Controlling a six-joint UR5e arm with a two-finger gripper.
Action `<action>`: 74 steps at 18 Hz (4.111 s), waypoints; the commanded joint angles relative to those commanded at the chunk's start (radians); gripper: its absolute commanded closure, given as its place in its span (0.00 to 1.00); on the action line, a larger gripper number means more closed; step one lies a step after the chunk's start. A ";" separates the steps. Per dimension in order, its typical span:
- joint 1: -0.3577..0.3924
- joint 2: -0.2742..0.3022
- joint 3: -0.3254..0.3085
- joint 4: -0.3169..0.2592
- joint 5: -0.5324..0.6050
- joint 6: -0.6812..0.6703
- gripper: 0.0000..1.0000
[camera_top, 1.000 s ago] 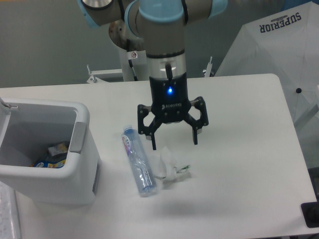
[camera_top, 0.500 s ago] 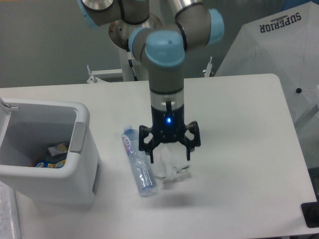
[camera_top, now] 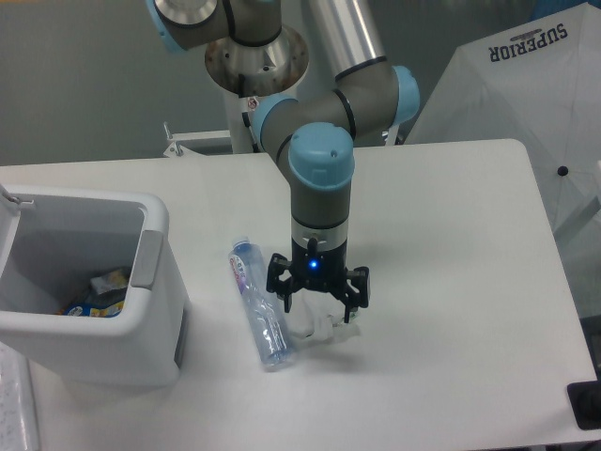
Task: Place the trash in the trash can
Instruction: 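Close the gripper on the crumpled white tissue, then lift the tissue and carry it over the white trash bin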
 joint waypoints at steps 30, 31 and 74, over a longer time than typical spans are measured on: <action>-0.021 -0.083 0.020 0.005 0.068 -0.043 0.12; -0.021 -0.083 0.020 0.005 0.069 -0.043 0.17; 0.114 0.104 0.356 0.003 -0.517 -0.647 0.85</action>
